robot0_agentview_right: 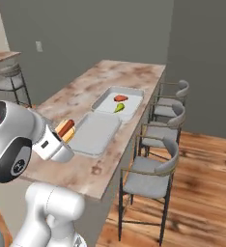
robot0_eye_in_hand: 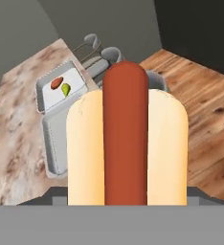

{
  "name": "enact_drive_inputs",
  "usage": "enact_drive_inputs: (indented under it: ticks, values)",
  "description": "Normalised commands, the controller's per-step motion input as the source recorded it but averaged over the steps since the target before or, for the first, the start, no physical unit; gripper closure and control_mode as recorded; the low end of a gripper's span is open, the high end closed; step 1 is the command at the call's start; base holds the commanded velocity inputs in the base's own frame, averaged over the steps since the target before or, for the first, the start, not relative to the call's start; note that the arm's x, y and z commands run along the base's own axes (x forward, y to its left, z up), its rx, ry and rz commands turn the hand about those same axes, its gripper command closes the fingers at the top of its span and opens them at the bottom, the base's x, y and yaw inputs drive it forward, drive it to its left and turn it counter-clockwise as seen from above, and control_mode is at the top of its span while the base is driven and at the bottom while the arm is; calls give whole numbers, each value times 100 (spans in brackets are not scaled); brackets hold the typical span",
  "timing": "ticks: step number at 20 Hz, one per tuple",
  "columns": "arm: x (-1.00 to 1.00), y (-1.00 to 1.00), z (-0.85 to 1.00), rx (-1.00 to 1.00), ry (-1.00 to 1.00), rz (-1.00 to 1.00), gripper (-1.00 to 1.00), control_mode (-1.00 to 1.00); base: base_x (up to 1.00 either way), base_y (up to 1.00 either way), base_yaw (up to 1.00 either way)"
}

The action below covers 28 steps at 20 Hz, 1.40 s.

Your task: Place the cold items (pear and sweet potato) from the fridge in one tupperware on the dining counter. Place the warm items (kebab skewer and hot dog) in the stove area in another tupperware.

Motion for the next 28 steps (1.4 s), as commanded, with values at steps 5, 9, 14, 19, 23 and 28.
enact_drive_inputs:
  ticks: [5, 9, 14, 19, 23, 28]
  values:
    - [0, 0, 0, 0, 0, 0, 100, 100, 3, -75, 67]
    - [0, 0, 0, 0, 0, 0, 100, 100, 0, -74, 69]
    - [0, 0, 0, 0, 0, 0, 100, 100, 0, -76, 67]
    - [0, 0, 0, 0, 0, 0, 100, 100, 3, -78, 64]
    - [0, 0, 0, 0, 0, 0, 100, 100, 10, -82, 61]
    - [0, 0, 0, 0, 0, 0, 100, 100, 42, -73, 21]
